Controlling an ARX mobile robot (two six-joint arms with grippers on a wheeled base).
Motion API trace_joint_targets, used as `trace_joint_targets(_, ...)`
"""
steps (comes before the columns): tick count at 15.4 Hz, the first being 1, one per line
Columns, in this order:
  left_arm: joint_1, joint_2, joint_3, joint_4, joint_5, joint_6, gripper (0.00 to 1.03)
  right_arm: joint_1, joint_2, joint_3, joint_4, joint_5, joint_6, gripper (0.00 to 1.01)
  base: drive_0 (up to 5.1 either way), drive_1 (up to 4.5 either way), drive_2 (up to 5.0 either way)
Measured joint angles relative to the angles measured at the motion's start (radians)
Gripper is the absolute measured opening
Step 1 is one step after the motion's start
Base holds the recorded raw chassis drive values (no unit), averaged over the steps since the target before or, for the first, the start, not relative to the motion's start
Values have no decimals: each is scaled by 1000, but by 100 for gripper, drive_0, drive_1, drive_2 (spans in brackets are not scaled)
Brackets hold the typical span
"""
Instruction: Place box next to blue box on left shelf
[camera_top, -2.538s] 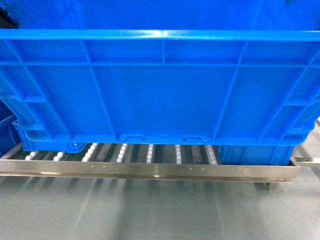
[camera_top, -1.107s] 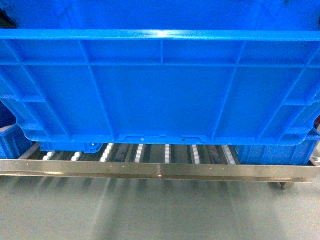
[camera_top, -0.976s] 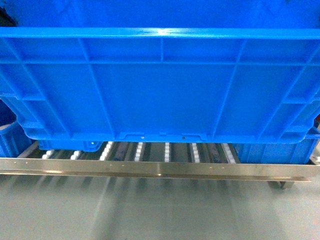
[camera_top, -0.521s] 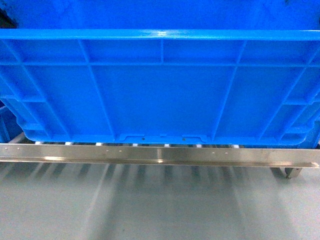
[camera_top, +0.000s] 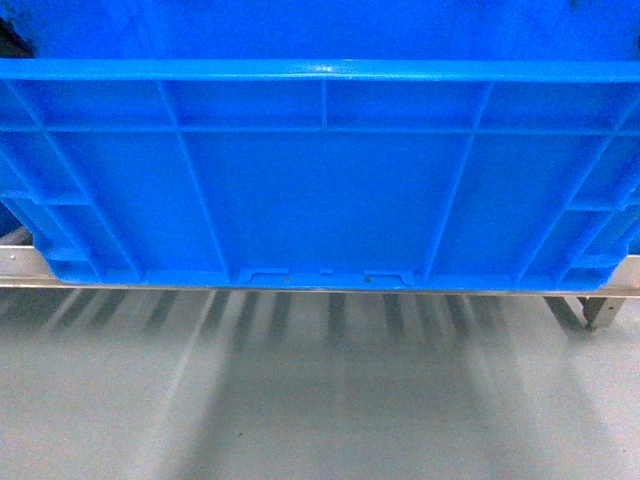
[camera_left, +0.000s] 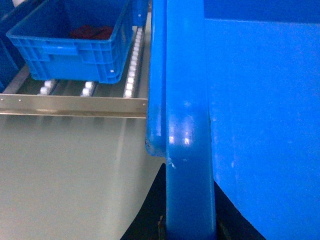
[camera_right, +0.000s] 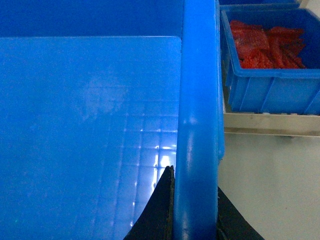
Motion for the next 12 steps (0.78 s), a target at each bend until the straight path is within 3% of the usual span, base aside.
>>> trace_joint_targets(12, 0, 0, 0, -1, 0, 0, 6, 0, 0, 0, 0, 0, 0, 8, 0, 0, 0)
